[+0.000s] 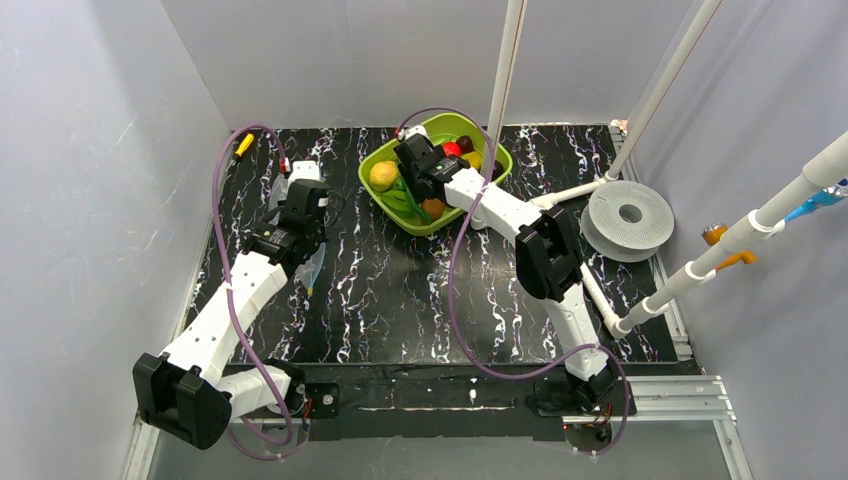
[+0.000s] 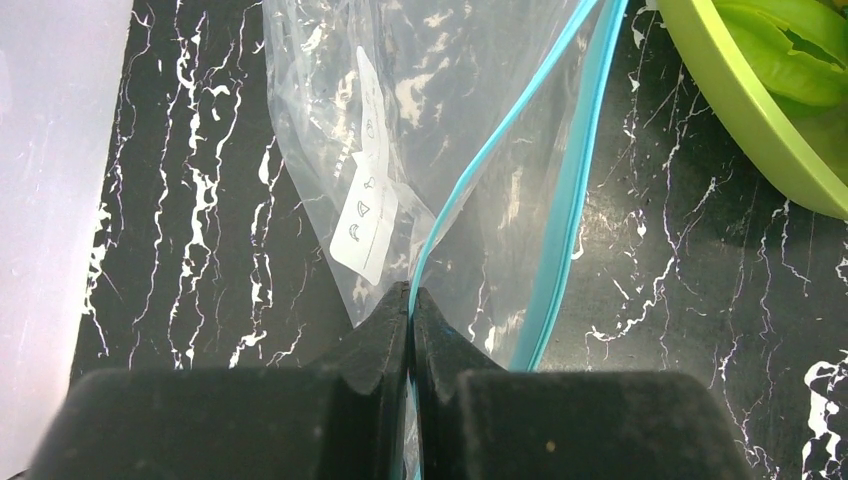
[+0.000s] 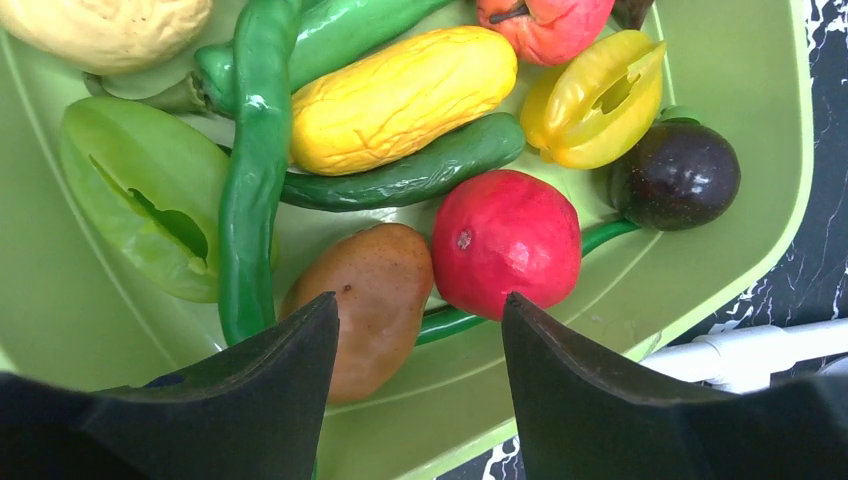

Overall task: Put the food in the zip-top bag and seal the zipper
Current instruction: Pick up the fake vegetable from the bin.

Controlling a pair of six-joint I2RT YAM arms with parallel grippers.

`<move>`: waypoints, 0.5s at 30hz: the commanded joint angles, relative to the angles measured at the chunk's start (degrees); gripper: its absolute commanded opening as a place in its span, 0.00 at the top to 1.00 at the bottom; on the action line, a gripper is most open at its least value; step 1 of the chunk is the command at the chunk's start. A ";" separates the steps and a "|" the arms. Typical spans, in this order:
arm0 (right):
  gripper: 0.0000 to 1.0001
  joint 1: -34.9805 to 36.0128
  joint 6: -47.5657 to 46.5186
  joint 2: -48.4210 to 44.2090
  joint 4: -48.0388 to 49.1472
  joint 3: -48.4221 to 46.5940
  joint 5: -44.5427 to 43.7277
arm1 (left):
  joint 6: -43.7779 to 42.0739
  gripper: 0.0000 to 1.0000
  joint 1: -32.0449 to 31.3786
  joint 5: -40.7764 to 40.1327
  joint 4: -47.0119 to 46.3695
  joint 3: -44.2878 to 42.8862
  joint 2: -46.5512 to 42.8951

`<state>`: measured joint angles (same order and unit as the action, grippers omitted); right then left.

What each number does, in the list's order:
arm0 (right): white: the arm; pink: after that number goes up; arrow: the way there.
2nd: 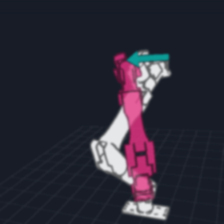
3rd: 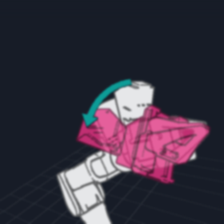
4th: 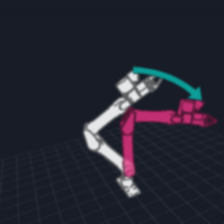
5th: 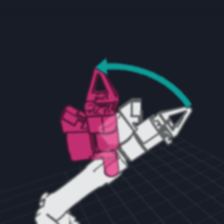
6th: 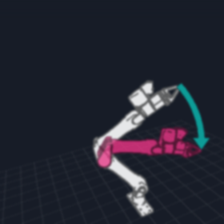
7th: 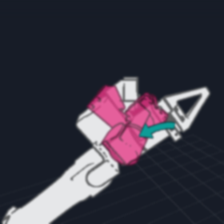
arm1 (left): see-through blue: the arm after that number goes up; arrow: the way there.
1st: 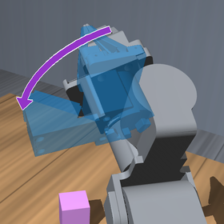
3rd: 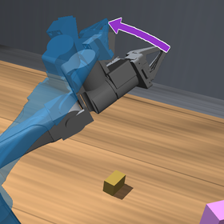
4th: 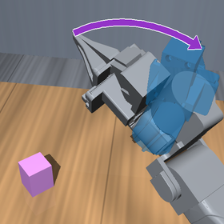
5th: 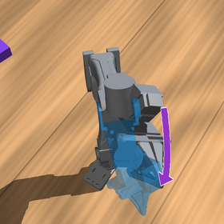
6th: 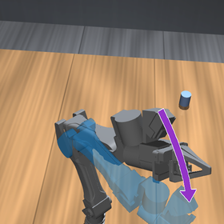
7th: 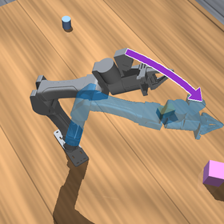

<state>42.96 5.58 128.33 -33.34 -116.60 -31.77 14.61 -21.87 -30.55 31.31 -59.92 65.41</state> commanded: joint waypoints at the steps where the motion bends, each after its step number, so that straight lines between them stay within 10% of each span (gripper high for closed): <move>1: 0.33 -0.76 -0.53 0.97 0.42 -2.16 1.58 | 0.73 1.00 -0.02 0.14 -0.63 -1.40 -1.11; 15: 0.28 -0.94 2.73 1.39 1.84 3.48 7.80 | 0.81 1.00 -0.03 0.37 -0.77 -1.19 -1.00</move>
<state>42.44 7.46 129.54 -32.91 -114.89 -24.75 14.98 -21.87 -29.91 31.27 -59.92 65.41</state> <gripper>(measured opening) 0.715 0.011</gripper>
